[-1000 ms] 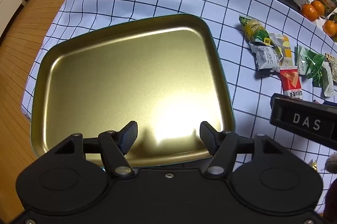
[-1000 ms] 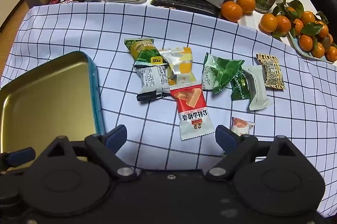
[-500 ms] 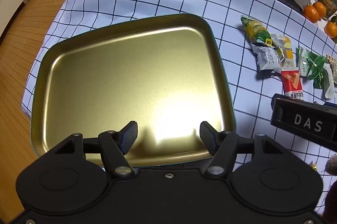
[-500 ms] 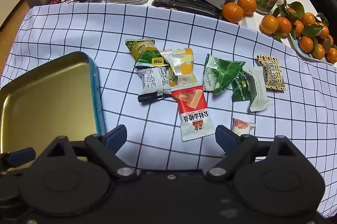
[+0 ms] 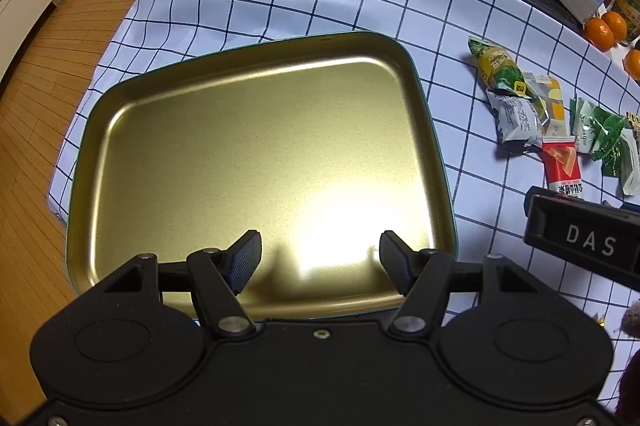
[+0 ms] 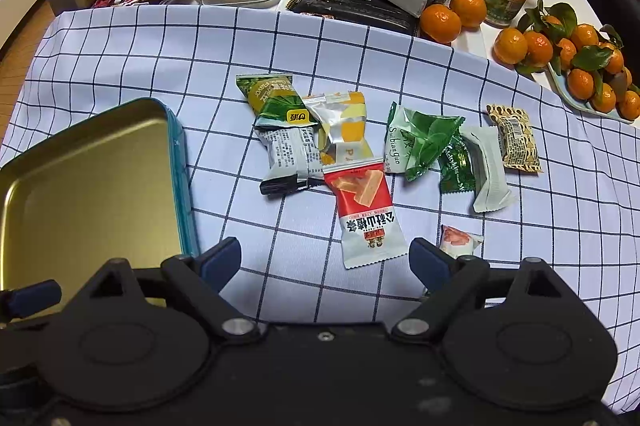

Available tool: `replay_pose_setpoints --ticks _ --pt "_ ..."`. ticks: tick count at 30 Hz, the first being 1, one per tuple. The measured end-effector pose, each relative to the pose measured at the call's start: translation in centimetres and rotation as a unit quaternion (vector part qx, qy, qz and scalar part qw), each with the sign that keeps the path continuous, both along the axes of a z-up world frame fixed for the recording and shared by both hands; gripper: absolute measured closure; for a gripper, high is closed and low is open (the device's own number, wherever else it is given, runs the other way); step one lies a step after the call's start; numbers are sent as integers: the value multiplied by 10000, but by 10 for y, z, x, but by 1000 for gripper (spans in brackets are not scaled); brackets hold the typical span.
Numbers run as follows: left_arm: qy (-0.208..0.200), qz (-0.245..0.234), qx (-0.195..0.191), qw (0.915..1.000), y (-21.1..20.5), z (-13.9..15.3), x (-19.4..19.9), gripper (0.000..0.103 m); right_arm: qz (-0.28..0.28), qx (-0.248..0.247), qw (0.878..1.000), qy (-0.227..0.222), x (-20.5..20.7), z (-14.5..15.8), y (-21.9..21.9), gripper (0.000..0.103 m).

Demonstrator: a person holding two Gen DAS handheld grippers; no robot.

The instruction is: Organize snacks

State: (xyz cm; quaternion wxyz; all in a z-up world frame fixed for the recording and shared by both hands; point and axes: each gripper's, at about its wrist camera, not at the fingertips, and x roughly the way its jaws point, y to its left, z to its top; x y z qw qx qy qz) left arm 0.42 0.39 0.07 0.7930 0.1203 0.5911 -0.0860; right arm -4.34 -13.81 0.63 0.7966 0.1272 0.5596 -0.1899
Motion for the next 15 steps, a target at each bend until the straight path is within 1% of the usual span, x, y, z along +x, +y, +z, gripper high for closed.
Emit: replay_pose_setpoints --ticks 15 --pt "-5 73 -17 10000 2 0 2 36 67 -8 9999 83 2 -2 1 7"
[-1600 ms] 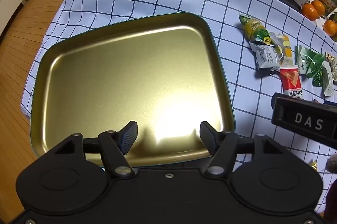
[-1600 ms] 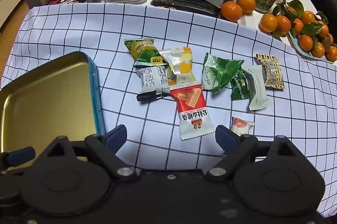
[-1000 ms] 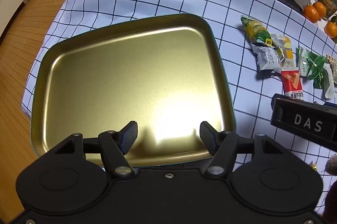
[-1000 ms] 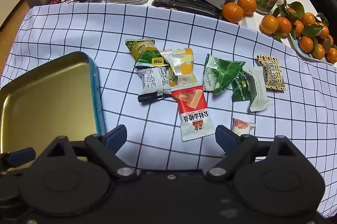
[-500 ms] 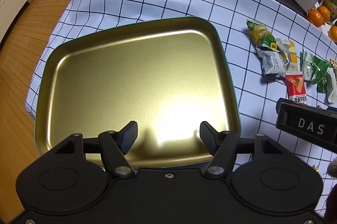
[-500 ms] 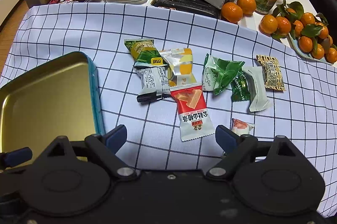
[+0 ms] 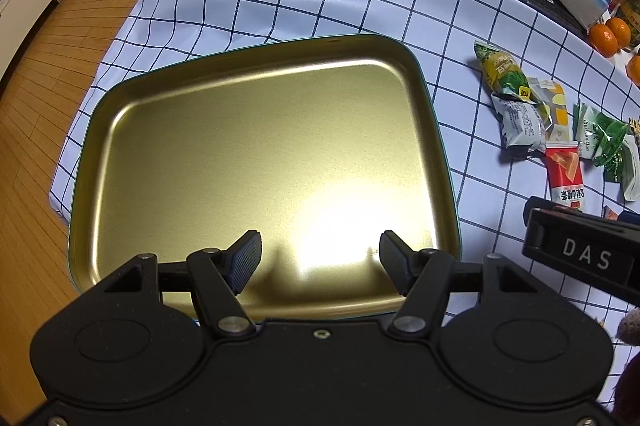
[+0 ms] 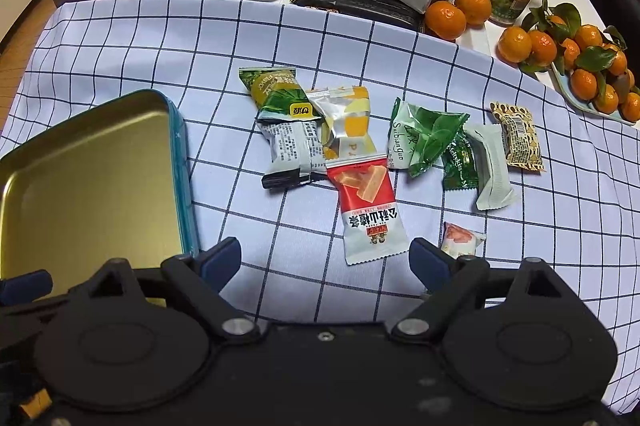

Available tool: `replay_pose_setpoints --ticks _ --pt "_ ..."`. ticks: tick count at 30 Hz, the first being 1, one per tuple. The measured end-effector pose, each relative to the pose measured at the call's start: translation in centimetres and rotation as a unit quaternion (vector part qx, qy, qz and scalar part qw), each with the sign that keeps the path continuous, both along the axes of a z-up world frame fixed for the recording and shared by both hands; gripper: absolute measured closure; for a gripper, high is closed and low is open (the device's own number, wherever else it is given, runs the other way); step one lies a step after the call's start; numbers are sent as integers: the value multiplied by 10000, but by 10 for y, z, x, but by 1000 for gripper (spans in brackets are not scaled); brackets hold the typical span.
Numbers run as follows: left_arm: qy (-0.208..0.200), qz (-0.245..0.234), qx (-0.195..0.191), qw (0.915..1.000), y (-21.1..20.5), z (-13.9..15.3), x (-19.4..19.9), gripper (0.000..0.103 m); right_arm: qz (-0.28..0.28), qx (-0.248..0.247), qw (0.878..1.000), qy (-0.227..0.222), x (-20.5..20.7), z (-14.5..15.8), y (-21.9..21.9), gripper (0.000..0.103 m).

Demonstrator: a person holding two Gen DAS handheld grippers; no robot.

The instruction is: Organize snacks

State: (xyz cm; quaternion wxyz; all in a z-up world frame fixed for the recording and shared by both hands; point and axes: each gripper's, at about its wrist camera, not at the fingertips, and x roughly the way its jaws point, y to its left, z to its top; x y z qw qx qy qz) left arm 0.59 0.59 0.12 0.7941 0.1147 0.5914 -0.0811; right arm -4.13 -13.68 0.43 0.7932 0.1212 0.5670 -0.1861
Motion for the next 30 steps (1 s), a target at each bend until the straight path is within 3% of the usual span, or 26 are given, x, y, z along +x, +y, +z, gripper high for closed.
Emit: replay_pose_setpoints --ticks 30 --pt "132 21 -93 9999 0 -1 2 40 86 -8 10000 19 0 0 4 8"
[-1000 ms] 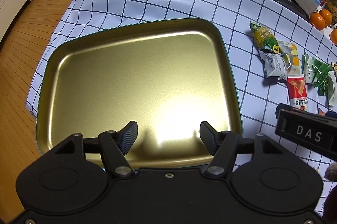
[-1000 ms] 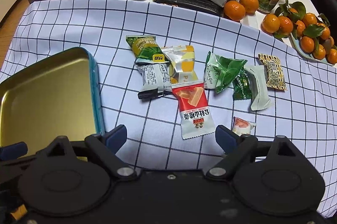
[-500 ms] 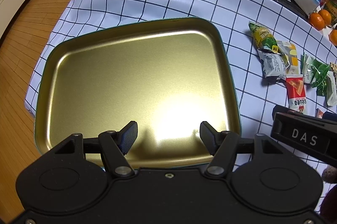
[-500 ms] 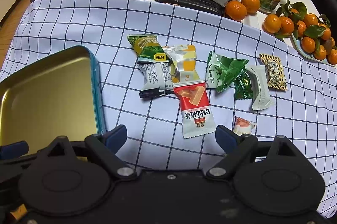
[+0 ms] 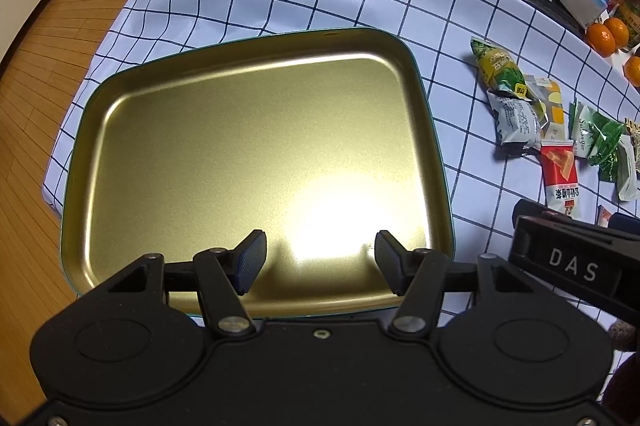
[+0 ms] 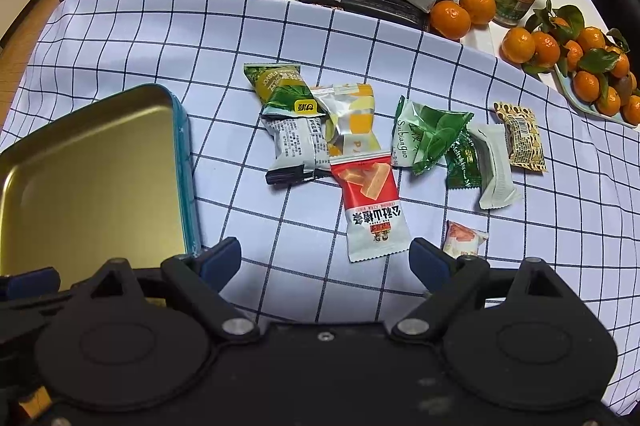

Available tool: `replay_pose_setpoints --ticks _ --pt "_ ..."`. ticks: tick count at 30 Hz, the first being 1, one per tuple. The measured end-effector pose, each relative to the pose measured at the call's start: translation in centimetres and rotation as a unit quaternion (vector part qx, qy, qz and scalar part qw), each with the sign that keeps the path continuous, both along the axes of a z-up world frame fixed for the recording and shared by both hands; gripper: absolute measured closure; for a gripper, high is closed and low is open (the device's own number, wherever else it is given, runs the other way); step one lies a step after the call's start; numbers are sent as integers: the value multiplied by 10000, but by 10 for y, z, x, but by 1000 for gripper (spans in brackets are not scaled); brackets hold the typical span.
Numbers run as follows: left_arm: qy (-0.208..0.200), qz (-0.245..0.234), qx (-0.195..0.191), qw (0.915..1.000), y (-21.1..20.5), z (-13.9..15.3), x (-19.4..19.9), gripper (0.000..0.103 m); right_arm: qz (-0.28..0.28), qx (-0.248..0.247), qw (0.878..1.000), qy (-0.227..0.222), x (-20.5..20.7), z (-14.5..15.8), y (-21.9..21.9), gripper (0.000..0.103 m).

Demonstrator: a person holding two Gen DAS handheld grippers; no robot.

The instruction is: Organize snacks

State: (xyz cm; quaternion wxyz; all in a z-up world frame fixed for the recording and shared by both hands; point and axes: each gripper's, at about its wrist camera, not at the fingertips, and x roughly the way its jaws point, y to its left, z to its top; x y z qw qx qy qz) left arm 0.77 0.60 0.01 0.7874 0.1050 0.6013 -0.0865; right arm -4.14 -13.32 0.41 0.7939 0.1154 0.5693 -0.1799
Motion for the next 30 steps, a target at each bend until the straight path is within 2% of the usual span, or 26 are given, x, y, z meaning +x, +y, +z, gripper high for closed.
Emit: replay_pose_setpoints --ticks 19,26,30 --pt "38 -57 -68 10000 -5 -1 0 40 0 32 10000 10 -1 0 -3 8" --pt "40 -197 -220 9996 -17 4 -3 45 -349 76 9994 -2 -14 3 -33 8" --pt "19 -375 -342 9987 -32 8 -8 45 -600 137 9981 24 -27 3 -56 13"
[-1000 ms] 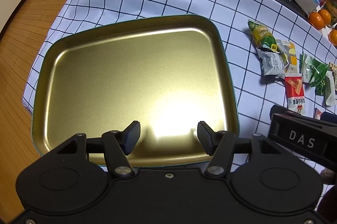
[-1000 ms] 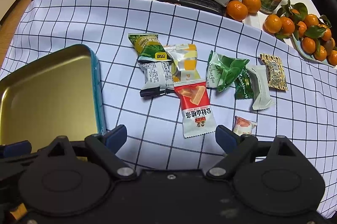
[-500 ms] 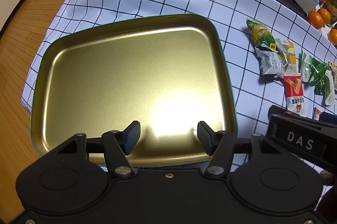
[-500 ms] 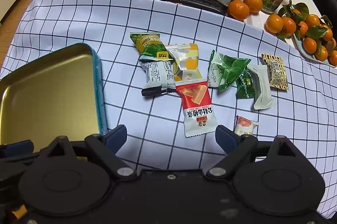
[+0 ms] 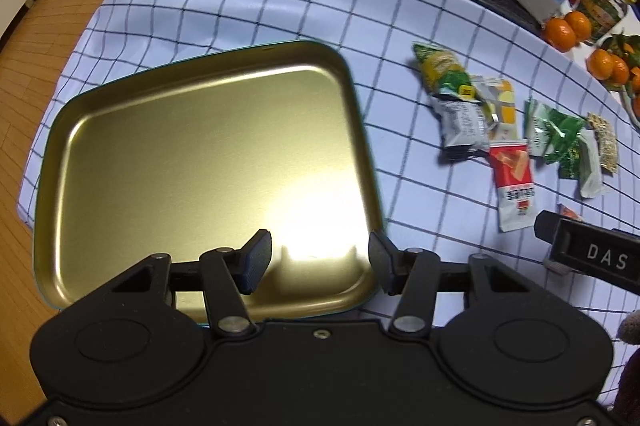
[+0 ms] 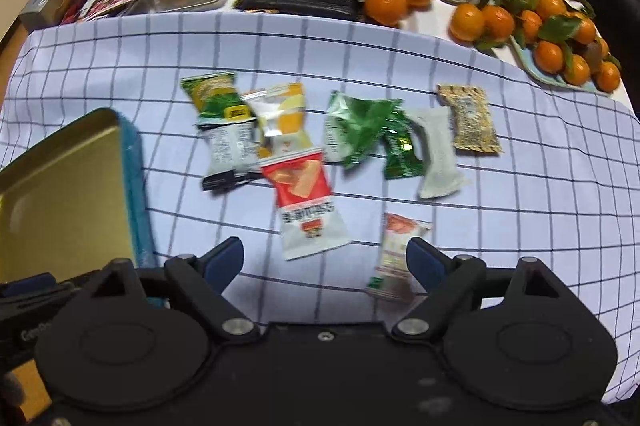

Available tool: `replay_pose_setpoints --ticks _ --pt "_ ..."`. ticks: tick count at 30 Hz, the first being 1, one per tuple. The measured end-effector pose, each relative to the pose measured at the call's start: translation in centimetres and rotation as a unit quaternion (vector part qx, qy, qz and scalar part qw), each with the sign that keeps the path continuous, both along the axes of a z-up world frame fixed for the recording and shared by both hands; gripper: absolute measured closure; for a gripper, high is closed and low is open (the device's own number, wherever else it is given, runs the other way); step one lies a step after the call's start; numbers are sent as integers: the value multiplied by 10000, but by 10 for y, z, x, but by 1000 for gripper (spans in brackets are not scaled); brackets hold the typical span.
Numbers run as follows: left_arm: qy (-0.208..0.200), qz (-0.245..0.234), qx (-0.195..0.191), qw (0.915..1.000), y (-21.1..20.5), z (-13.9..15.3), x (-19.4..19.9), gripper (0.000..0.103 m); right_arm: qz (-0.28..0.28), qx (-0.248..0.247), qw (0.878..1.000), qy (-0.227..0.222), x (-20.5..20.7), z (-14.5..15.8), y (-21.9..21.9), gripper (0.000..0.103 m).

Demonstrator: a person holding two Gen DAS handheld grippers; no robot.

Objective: Organize snacks
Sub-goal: 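Grasp the white hawthorn packet with the right tool while the left tool grasps the red-and-white packet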

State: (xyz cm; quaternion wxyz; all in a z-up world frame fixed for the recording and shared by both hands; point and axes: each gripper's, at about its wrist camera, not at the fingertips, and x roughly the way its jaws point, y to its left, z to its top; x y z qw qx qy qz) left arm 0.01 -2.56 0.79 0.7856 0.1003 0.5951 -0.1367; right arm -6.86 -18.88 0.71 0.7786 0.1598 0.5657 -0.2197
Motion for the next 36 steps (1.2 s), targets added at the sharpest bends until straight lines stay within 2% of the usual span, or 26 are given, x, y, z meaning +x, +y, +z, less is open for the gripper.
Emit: replay_pose_setpoints --ticks 3,11,16,21,25,27,33,36 --pt "48 -156 -121 9998 -13 2 -4 45 -185 141 9997 34 -13 -2 -19 17" --pt "32 -546 -251 9982 -50 5 -19 45 -348 361 9984 245 -52 -14 -52 35" --pt "192 -555 -323 9978 -65 1 -23 45 -460 487 9972 336 -72 -22 -67 42" --pt "123 -413 -153 9990 -76 -5 -20 45 -650 622 9958 153 -80 -22 -74 44" --pt "231 -174 -349 9990 -74 -4 -9 45 -751 652 9948 -195 -71 -14 -70 44" --pt "215 -111 -400 9989 -74 -2 -2 45 -717 635 9950 -276 -60 -11 -65 39" --pt "-21 -33 -324 9995 -76 3 14 45 -665 757 9948 -153 -41 -23 -56 37" --pt "36 7 -387 9992 -74 2 19 45 -550 524 9971 -92 -33 -28 -50 37"
